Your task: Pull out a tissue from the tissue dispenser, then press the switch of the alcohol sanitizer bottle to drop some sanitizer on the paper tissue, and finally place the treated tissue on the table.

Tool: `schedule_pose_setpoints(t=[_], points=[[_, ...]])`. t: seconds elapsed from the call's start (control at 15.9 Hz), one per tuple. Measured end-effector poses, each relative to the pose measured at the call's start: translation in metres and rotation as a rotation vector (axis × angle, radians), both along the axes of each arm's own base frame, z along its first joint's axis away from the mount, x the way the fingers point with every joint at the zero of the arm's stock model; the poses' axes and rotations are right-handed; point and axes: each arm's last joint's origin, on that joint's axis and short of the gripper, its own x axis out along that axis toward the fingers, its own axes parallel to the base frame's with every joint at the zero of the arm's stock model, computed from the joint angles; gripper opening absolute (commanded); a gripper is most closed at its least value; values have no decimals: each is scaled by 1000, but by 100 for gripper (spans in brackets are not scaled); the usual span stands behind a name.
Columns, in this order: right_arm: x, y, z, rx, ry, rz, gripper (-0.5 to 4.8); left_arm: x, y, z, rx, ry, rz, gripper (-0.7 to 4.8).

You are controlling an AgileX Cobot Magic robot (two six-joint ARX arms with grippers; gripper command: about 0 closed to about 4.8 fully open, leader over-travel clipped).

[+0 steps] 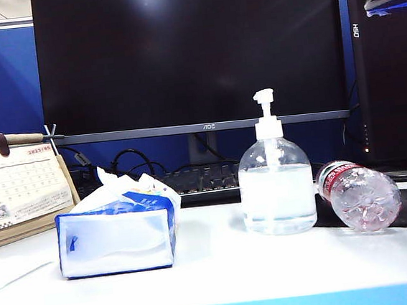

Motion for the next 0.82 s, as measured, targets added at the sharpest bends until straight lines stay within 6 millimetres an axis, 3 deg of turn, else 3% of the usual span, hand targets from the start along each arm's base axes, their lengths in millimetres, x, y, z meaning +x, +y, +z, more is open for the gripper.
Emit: schedule_pose_setpoints(t=[0.13, 0.44, 0.57, 0.82], points=[[0, -1, -1, -4, 11, -25, -1, -2, -2, -2, 29, 0, -93, -6], [-23, -20, -13, -92, 112, -495, -1, -8, 0, 1, 118, -58, -38, -2], [-32, -26, -17, -95, 85, -636, -1, -5, 1, -8, 125, -31, 5, 41], [-35, -29, -74, -145, 204, -703, -1, 3, 1, -38, 96, 94, 27, 40]])
